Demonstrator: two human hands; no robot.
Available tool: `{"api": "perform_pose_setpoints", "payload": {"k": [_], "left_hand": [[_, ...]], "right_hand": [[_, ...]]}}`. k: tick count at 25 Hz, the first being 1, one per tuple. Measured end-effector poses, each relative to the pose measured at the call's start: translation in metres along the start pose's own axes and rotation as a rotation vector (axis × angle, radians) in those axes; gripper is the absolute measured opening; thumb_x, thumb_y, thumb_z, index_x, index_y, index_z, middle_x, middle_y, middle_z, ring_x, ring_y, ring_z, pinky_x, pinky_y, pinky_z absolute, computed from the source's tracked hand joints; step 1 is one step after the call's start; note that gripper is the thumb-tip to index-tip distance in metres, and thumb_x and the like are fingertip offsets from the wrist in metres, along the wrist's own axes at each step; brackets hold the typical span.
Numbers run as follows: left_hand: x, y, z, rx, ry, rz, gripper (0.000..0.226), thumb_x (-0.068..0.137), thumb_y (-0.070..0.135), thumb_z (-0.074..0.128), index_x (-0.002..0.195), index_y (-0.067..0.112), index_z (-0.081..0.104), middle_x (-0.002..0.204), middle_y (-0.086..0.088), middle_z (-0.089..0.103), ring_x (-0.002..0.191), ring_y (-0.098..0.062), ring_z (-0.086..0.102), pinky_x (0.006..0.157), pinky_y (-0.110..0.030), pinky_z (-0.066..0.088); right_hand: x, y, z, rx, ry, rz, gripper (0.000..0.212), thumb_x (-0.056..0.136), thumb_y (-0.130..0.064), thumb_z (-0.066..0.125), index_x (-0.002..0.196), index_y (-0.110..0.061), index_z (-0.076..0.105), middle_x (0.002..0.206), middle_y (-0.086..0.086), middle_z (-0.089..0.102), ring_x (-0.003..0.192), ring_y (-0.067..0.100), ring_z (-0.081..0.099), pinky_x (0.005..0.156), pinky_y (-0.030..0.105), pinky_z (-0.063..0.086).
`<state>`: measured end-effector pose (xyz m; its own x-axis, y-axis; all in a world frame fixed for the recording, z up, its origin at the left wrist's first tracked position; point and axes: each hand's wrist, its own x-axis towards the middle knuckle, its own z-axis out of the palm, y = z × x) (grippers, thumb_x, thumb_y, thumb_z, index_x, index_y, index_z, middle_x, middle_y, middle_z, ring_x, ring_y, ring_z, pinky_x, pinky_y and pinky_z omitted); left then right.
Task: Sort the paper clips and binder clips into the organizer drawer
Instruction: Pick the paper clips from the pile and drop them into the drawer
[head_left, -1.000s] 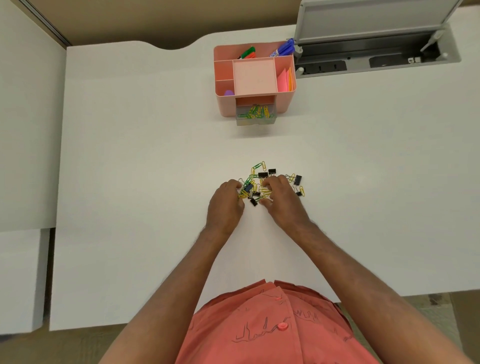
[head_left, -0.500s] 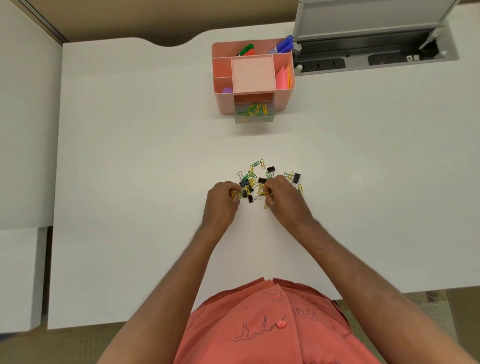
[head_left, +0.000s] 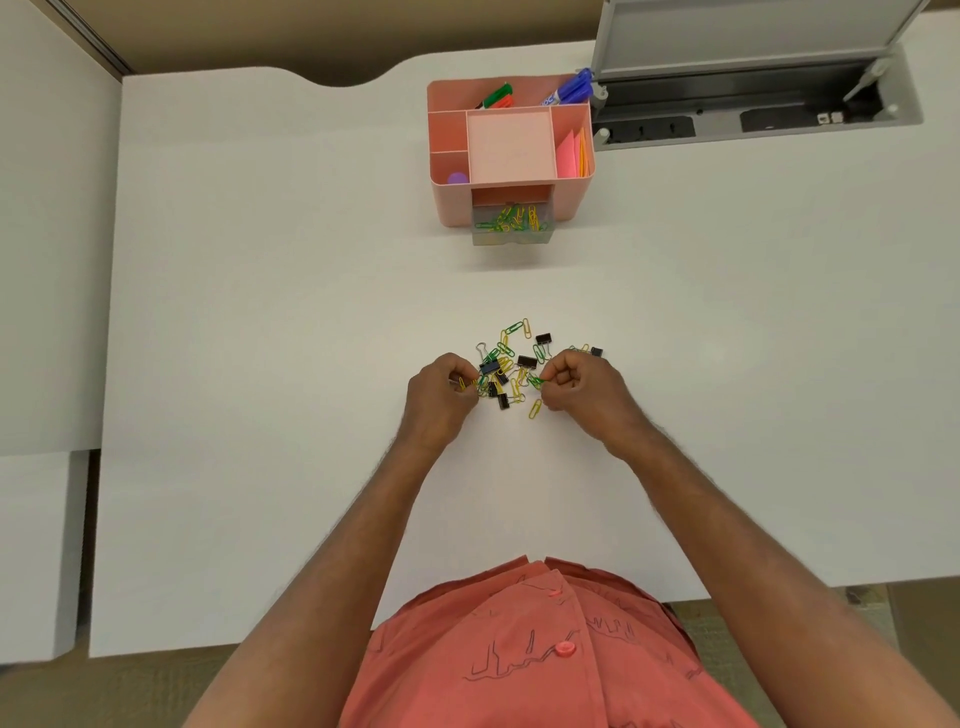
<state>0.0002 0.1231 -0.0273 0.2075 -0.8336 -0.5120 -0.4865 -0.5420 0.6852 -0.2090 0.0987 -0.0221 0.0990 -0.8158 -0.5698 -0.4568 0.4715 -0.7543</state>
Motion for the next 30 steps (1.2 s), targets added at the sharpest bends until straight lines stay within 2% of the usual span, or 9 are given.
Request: {"api": "perform_pose_setpoints", "payload": {"k": [6, 9, 13, 18, 20, 22, 24, 26, 30], "left_hand": [[0.001, 0.006, -0.014, -0.303, -0.024, -0.097, 0.020, 0.084, -0.001, 0.067, 0.084, 0.018, 0.068, 0.079, -0.003, 0.063, 0.074, -0.019, 0.063, 0.072, -0.034, 0.054], [0.004, 0.020, -0.027, -0.461, -0.023, -0.086, 0.017, 0.087, -0.004, 0.067, 0.087, 0.012, 0.068, 0.080, -0.002, 0.063, 0.073, -0.017, 0.067, 0.085, -0.037, 0.059], [0.013, 0.052, -0.041, -0.554, 0.037, 0.003, 0.016, 0.087, -0.005, 0.068, 0.090, 0.010, 0.069, 0.076, 0.002, 0.069, 0.070, -0.010, 0.069, 0.089, -0.039, 0.058], [0.037, 0.099, -0.050, -0.445, 0.166, 0.214, 0.020, 0.084, -0.004, 0.069, 0.086, 0.016, 0.069, 0.082, -0.008, 0.071, 0.074, -0.016, 0.070, 0.088, -0.045, 0.060], [0.052, 0.115, -0.052, -0.351, 0.219, 0.315, 0.020, 0.083, -0.003, 0.067, 0.084, 0.017, 0.069, 0.083, -0.003, 0.071, 0.079, -0.022, 0.068, 0.083, -0.042, 0.060], [0.067, 0.129, -0.053, -0.247, 0.254, 0.386, 0.020, 0.084, -0.003, 0.066, 0.085, 0.017, 0.068, 0.084, -0.001, 0.070, 0.077, -0.015, 0.063, 0.078, -0.031, 0.057], [0.081, 0.138, -0.054, -0.163, 0.262, 0.414, 0.021, 0.086, -0.004, 0.065, 0.086, 0.017, 0.066, 0.086, 0.000, 0.068, 0.073, -0.005, 0.057, 0.070, -0.013, 0.050], [0.094, 0.142, -0.052, -0.082, 0.250, 0.425, 0.021, 0.086, -0.005, 0.064, 0.087, 0.016, 0.067, 0.087, 0.001, 0.066, 0.073, -0.004, 0.056, 0.067, -0.009, 0.047], [0.115, 0.144, -0.045, 0.139, 0.193, 0.510, 0.019, 0.085, -0.006, 0.061, 0.090, 0.011, 0.068, 0.088, 0.000, 0.065, 0.082, -0.015, 0.058, 0.073, -0.030, 0.052]], "right_hand": [[-0.002, -0.036, -0.014, 0.470, -0.169, 0.080, 0.015, 0.091, 0.003, 0.062, 0.089, -0.012, 0.064, 0.074, 0.007, 0.065, 0.069, 0.016, 0.062, 0.073, 0.029, 0.056], [0.004, -0.065, -0.024, 0.543, -0.175, 0.026, 0.018, 0.091, 0.003, 0.059, 0.086, -0.014, 0.062, 0.071, 0.005, 0.062, 0.068, 0.016, 0.058, 0.068, 0.027, 0.053], [0.034, -0.112, -0.037, 0.377, -0.031, -0.167, 0.016, 0.086, 0.000, 0.061, 0.088, -0.015, 0.063, 0.070, 0.001, 0.061, 0.067, 0.015, 0.059, 0.066, 0.028, 0.054], [0.084, -0.150, -0.036, -0.324, 0.232, -0.471, 0.011, 0.085, -0.009, 0.065, 0.093, -0.016, 0.066, 0.085, -0.002, 0.065, 0.074, 0.010, 0.059, 0.067, 0.024, 0.053], [0.102, -0.155, -0.032, -0.603, 0.257, -0.576, 0.010, 0.089, -0.008, 0.062, 0.095, -0.015, 0.064, 0.095, 0.002, 0.065, 0.082, 0.018, 0.061, 0.071, 0.035, 0.056], [0.113, -0.155, -0.030, -0.769, 0.218, -0.575, 0.012, 0.092, -0.006, 0.060, 0.098, -0.014, 0.066, 0.101, 0.007, 0.067, 0.087, 0.024, 0.062, 0.075, 0.043, 0.057], [0.118, -0.153, -0.031, -0.799, 0.179, -0.557, 0.017, 0.094, -0.005, 0.060, 0.104, -0.014, 0.070, 0.108, 0.008, 0.070, 0.094, 0.026, 0.065, 0.081, 0.043, 0.058], [0.118, -0.151, -0.036, -0.717, 0.179, -0.563, 0.021, 0.097, -0.006, 0.058, 0.109, -0.014, 0.073, 0.112, 0.008, 0.072, 0.100, 0.025, 0.067, 0.085, 0.042, 0.058], [0.106, -0.139, -0.045, -0.415, 0.305, -0.557, 0.019, 0.097, -0.008, 0.058, 0.105, -0.017, 0.072, 0.108, 0.001, 0.072, 0.096, 0.016, 0.067, 0.083, 0.035, 0.060]]}}
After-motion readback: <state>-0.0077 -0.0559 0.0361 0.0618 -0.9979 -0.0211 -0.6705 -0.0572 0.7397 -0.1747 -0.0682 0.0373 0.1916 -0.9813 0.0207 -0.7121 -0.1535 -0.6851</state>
